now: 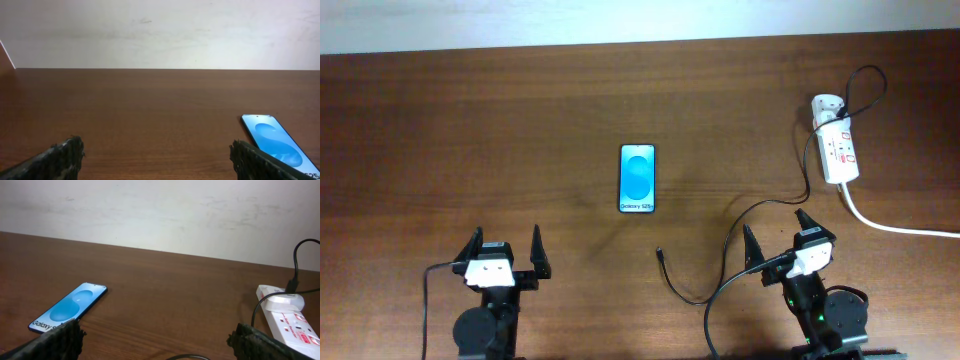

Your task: Plug charger to phone and switch on socket

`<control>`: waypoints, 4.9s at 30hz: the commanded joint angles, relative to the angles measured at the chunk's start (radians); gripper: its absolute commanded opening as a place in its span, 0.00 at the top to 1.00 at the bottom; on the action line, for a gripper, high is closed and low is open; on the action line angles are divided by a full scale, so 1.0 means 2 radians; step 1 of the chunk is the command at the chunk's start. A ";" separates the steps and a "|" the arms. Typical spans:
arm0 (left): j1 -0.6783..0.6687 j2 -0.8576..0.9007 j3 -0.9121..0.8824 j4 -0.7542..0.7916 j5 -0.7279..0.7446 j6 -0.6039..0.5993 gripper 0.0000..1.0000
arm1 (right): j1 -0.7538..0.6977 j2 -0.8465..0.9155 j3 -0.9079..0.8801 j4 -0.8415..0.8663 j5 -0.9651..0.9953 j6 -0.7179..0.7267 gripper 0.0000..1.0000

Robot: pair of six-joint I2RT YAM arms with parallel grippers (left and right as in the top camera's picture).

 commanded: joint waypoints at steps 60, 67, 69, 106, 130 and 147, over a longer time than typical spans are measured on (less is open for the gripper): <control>-0.062 0.651 0.733 -0.459 0.239 -0.032 0.01 | -0.004 -0.004 -0.003 -0.003 0.002 0.004 0.02; -0.118 0.839 0.914 -0.665 0.045 -0.045 0.01 | -0.004 -0.004 -0.003 -0.003 0.002 0.004 0.02; -0.118 0.852 0.914 -0.654 0.047 -0.045 0.01 | -0.004 -0.004 -0.003 -0.003 0.002 0.004 0.02; -0.118 0.949 0.912 -0.608 0.049 -0.101 0.01 | -0.004 -0.004 -0.003 -0.003 0.002 0.004 0.02; -0.118 0.958 0.910 -0.591 0.024 -0.117 0.01 | -0.004 -0.004 -0.003 -0.003 0.002 0.004 0.02; -0.118 1.013 0.910 -0.581 0.092 -0.104 0.01 | -0.004 -0.004 -0.003 -0.003 0.002 0.004 0.02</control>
